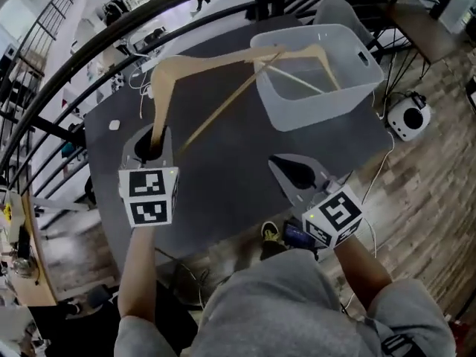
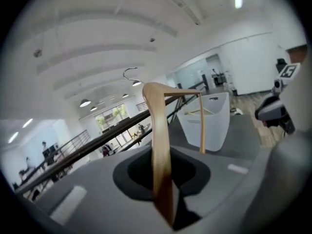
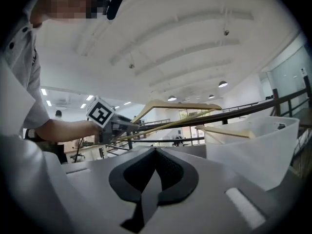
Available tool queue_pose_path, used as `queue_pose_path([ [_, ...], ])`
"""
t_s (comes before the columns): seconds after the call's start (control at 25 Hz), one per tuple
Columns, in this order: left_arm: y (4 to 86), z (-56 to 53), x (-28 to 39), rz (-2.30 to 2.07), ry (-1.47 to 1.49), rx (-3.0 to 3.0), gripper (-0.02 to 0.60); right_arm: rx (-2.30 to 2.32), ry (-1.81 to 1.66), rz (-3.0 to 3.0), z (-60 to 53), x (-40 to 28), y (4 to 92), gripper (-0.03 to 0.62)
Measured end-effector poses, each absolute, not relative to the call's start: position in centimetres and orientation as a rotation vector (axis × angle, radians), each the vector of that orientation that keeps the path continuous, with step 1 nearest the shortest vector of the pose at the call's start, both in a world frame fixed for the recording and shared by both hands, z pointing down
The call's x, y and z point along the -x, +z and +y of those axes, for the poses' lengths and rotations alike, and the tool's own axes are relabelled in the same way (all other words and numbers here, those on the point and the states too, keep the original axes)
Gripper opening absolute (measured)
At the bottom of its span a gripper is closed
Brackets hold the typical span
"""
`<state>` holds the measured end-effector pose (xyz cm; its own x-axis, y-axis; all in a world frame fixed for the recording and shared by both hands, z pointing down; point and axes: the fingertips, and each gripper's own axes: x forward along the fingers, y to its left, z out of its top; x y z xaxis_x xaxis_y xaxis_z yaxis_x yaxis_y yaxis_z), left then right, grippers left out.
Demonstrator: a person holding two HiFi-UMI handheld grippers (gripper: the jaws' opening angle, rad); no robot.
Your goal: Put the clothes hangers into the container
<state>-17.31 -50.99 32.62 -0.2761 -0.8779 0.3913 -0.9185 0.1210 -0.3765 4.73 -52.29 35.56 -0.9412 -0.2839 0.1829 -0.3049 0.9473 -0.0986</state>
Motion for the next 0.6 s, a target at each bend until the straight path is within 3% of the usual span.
queue_pose_path([
  [0.36, 31.6, -74.5, 4.0, -1.823, 1.866, -2.107, 0.064, -0.723, 0.335, -2.934, -59.8, -15.3, 36.3, -0.002],
  [0.6, 36.7, -81.5, -1.3, -1.535, 2.095, -2.101, 0.064, -0.893, 0.464, -2.926, -61.7, -20.4, 37.6, -0.002],
])
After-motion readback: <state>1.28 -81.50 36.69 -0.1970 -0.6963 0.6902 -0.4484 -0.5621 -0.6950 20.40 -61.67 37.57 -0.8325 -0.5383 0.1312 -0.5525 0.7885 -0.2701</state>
